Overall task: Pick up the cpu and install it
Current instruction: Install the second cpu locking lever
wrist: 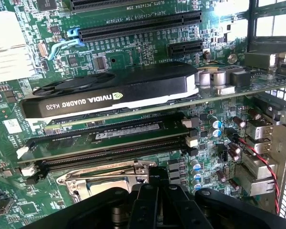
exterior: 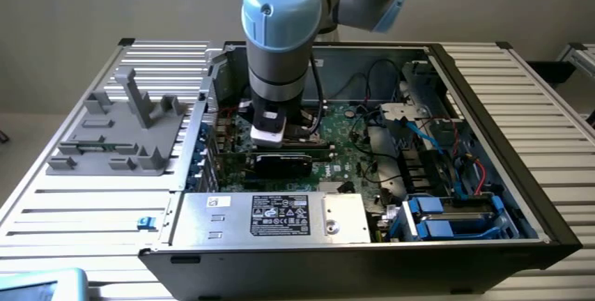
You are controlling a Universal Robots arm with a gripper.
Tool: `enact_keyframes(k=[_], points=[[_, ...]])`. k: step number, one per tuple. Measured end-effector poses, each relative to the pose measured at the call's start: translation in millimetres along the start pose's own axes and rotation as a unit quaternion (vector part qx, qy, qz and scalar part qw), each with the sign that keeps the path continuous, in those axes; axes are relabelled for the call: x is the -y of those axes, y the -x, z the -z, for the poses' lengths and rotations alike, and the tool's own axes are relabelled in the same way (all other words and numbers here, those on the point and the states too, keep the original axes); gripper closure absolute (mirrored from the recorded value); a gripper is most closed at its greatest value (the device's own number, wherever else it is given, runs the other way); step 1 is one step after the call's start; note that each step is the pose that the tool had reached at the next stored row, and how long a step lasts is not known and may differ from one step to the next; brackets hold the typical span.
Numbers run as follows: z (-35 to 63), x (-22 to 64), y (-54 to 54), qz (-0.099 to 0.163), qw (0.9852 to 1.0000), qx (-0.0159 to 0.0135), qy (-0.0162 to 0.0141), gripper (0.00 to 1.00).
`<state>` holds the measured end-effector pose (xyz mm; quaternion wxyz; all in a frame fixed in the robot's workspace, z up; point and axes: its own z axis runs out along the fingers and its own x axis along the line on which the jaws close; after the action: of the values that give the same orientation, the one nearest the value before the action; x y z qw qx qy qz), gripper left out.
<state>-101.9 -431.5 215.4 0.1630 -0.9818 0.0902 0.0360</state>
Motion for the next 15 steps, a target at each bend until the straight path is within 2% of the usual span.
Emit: enact_keyframes(k=[15], points=[[-5.4,2.0,-3.2,0.000,1.0000,0.0001,0.0000,0.89]])
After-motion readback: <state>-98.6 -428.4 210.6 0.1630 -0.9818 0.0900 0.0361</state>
